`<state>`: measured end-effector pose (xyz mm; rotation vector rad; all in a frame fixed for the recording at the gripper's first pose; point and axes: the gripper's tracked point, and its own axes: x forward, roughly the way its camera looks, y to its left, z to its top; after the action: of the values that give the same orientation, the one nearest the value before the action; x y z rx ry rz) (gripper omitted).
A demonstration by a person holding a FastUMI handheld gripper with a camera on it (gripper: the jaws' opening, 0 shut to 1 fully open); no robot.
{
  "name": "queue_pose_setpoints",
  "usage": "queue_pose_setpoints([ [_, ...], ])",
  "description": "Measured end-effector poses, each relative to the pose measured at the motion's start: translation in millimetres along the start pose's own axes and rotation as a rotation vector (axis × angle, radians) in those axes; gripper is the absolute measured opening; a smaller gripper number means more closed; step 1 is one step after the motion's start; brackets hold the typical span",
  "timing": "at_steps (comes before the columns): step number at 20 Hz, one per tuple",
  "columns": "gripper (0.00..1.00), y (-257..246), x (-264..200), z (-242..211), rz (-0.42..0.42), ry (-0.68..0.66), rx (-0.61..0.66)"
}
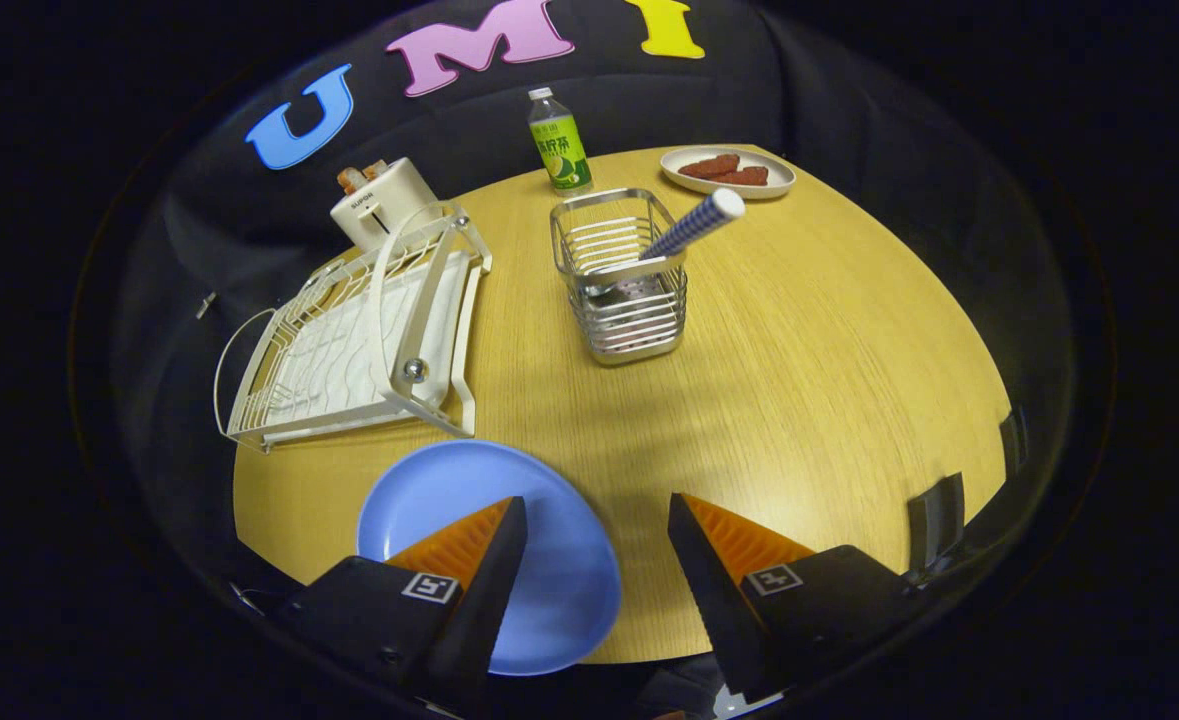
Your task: Take the plate from the dish rack, then take the spoon from the basket and place it into the plate.
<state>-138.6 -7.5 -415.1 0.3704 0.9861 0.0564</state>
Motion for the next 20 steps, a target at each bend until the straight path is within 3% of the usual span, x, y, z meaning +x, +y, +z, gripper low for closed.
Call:
queue_pose_setpoints([
  [6, 0.94, 47.9, -74.0, 91.5, 0.170, -0.264, -0.060],
  [9, 0.97, 45.4, -99.4, 139.6, 0.144, -0.380, -0.155],
  [13, 0.99, 16.7, -87.7, 173.6, 0.052, -0.388, -0.260],
  [18, 0.99, -23.8, -42.0, 169.4, 0.007, -0.266, -0.299],
  [20, 0.88, -32.9, -21.3, 157.2, 0.007, -0.205, -0.306],
])
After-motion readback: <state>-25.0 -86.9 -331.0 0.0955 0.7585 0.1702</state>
